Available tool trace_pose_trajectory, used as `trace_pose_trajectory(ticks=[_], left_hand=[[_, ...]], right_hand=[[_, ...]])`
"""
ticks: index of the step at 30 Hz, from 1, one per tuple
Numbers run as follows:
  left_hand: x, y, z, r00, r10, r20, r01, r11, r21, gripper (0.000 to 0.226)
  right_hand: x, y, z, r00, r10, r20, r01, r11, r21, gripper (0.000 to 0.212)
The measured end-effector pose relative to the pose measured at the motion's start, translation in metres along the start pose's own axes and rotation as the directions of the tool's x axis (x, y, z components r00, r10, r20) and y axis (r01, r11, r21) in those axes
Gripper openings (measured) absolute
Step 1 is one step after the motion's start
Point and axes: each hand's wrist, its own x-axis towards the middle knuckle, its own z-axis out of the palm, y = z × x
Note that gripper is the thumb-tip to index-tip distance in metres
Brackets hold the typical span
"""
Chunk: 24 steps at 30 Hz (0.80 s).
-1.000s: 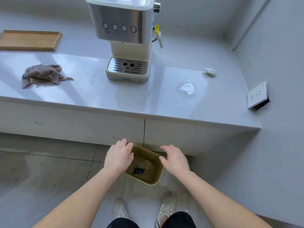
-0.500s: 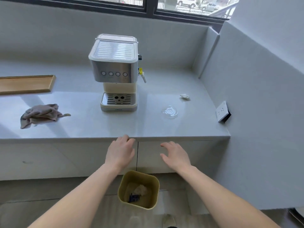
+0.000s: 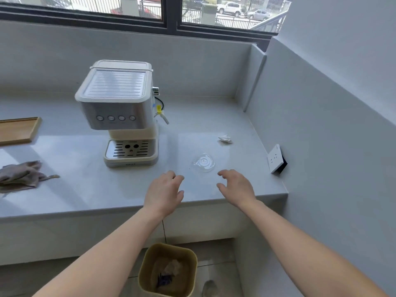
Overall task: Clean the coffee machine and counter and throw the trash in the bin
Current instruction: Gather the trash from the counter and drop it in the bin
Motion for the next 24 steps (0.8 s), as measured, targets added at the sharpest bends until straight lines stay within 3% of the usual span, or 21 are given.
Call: trace_pose_trajectory(ticks=[9,17,21,24], left_hand=[[0.106,0.043,0.034,0.995,-0.103,0.012,0.104,0.994,-0.031,0.053],[0.157,0.064,0.063,0.967,-0.221,0.127,0.221,0.975,0.012,0.094],[0.17,0.069,0.071,0.96,-0.236,0.148,0.227,0.971,0.077,0.096],[0.175,0.068,0.075,0.954,-0.248,0.169,0.235,0.967,0.095,0.085]], right_hand=[[0.124,0.054,-0.027,0.999,-0.024,0.033,0.024,1.0,-0.001,0.039],[0.196,0.079,-0.024,0.997,-0.074,0.035,0.075,0.997,-0.028,0.039],[0.218,0.08,-0.019,0.995,-0.099,0.013,0.1,0.994,-0.049,0.042],[0.231,0.076,-0.013,0.989,-0.122,0.086,0.133,0.982,-0.135,0.041]])
